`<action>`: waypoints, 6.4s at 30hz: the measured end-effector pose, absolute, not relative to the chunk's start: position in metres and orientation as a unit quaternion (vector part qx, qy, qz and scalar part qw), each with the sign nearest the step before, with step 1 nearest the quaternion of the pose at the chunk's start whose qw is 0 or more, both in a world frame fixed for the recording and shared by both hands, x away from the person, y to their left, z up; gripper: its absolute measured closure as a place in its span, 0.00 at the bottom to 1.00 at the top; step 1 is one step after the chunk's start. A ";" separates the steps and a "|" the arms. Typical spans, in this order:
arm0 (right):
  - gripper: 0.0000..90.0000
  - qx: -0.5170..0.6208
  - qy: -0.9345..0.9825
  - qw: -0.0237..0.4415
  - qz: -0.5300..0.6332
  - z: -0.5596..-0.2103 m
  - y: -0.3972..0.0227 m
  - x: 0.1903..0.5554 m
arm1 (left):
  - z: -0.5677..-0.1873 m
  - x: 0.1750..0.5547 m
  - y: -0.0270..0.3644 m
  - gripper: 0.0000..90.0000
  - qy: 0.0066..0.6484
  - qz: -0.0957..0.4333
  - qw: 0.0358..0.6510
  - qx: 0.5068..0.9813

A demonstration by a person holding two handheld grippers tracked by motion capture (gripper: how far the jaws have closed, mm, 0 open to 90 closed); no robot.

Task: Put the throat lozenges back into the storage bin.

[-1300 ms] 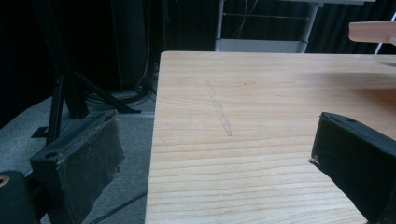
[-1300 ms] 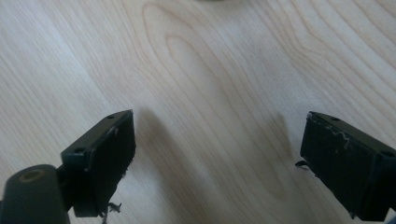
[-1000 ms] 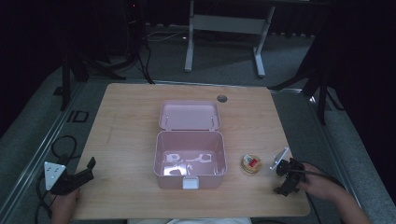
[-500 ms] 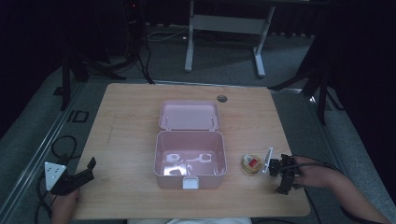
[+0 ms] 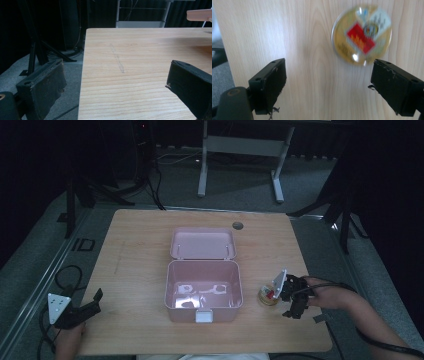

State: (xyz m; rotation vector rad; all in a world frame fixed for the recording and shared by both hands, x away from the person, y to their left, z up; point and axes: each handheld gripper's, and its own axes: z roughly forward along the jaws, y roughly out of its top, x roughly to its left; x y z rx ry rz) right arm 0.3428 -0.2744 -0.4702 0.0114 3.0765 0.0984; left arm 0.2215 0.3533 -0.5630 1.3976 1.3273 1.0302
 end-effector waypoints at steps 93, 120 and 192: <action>0.22 0.026 1.000 0.003 -0.002 -0.458 -0.230 0.391 | -0.563 0.222 0.354 0.03 0.539 0.413 0.464 0.570; 0.22 0.000 0.999 0.044 0.005 -0.369 -0.170 0.368 | -0.563 0.222 0.355 0.03 0.538 0.412 0.464 0.570; 0.22 -0.062 0.995 -0.048 -0.064 -0.474 -0.061 0.370 | -0.563 0.221 0.354 0.03 0.531 0.412 0.467 0.574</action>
